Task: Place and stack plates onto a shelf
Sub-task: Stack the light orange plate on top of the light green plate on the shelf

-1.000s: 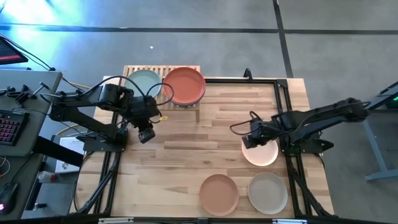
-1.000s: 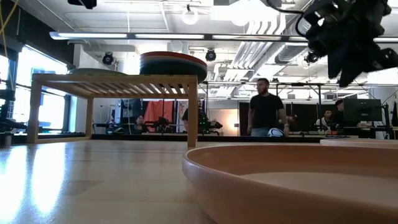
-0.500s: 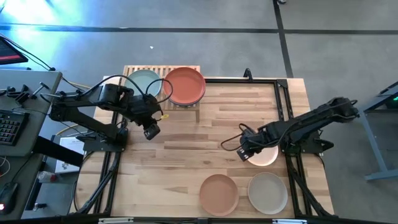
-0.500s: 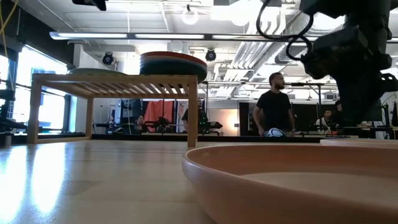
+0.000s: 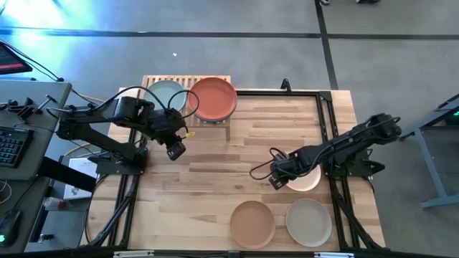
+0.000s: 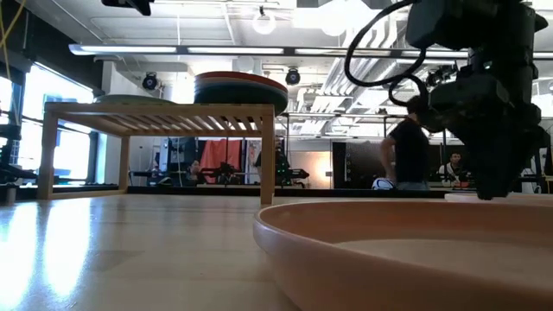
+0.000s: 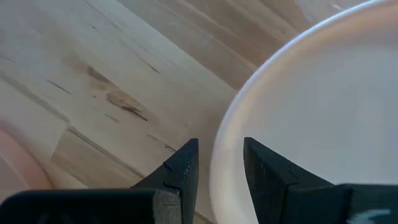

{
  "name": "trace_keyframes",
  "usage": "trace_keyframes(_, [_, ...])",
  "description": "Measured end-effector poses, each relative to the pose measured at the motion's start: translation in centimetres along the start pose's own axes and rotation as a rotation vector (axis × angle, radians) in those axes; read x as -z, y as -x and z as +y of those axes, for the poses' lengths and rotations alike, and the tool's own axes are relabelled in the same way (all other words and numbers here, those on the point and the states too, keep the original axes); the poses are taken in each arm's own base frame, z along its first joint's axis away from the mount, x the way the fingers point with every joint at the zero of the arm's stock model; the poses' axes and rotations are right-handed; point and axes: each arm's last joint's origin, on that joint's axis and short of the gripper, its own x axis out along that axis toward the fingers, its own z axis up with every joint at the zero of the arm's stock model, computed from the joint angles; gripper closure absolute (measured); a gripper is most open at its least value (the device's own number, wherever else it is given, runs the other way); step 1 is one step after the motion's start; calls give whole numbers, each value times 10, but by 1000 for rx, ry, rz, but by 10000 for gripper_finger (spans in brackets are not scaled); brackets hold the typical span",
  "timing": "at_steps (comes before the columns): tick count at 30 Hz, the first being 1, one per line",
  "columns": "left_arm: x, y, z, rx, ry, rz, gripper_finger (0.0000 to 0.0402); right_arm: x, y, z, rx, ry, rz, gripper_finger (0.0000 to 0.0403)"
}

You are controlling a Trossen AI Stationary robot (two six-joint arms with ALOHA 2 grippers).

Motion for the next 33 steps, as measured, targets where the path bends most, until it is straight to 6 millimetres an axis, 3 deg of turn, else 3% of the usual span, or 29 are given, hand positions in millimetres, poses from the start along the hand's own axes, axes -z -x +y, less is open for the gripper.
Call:
trace_keyframes(12, [0, 0, 0, 1, 0, -2, 298, -2, -19, 0, 95, -1, -14, 298])
trace_keyframes(16, [0, 0, 0, 1, 16, -2, 298, -2, -20, 0, 99, -1, -11, 321])
trace_keyframes(22, [-1, 0, 0, -14, 34, -15, 298, -2, -16, 0, 80, 39, -8, 394])
trace_keyframes(33, [-1, 0, 0, -20, 10, -18, 298, 1, 6, -4, 11, 34, -3, 401])
